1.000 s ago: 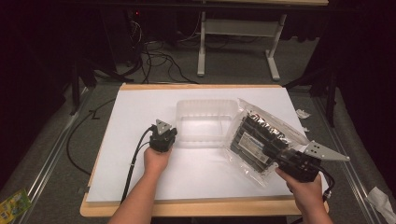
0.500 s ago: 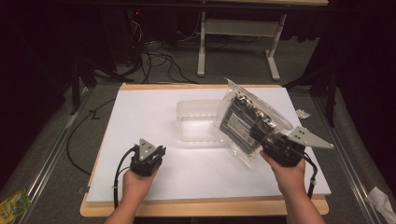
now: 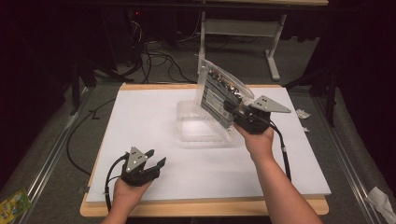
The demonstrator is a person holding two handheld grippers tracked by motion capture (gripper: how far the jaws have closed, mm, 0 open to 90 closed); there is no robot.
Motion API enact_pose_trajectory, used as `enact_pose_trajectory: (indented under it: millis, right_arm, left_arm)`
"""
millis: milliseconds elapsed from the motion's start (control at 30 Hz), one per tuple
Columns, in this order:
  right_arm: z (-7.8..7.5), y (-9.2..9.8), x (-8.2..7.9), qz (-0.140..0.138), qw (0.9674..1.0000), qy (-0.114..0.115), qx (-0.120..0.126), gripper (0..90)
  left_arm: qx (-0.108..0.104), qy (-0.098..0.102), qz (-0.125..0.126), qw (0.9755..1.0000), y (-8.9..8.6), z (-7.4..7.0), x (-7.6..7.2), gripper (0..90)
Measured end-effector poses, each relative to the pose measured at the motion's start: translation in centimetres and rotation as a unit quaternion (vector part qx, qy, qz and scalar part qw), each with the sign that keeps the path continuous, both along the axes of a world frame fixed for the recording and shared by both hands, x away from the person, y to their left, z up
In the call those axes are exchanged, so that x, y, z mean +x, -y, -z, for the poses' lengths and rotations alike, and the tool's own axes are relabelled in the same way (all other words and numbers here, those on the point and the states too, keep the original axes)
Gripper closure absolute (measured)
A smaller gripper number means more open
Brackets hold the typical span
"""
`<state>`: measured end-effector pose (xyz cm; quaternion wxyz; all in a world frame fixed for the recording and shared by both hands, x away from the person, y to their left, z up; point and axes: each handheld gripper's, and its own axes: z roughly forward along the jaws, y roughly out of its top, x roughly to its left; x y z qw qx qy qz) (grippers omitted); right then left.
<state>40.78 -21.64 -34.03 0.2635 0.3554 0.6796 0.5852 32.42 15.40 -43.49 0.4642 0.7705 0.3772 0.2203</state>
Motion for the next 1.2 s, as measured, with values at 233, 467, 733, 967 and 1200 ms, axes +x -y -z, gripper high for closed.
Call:
enact_pose_trajectory:
  millis: [233, 467, 733, 967, 1200]
  right_arm:
    - [0.4, -1.2, 2.3, 0.003, 0.9999, -0.001, -0.017, 75.2]
    - [0.4, -2.6, 4.1, -0.002, 0.9993, 0.002, -0.036, 75.2]
    - [0.6, -4.1, 5.1, -0.015, 0.9985, -0.005, -0.052, 75.2]
    - [1.4, -5.3, 6.1, -0.015, 0.9979, -0.011, -0.063, 75.3]
    - [2.4, -5.7, 6.8, -0.015, 0.9973, -0.022, -0.069, 75.3]
  left_arm:
    - [0.001, -0.002, 0.004, 1.0000, -0.1, 0.0, 0.1, 45.6]
    - [0.004, 0.002, 0.005, 1.0000, 0.1, 0.0, 0.2, 45.6]
    - [0.004, 0.000, 0.006, 1.0000, 0.2, 0.1, 0.3, 45.6]
    - [0.004, -0.003, 0.007, 1.0000, 0.2, 0.1, 0.3, 45.5]
    - [0.004, -0.004, 0.010, 0.9999, 0.3, 0.1, 0.3, 45.9]
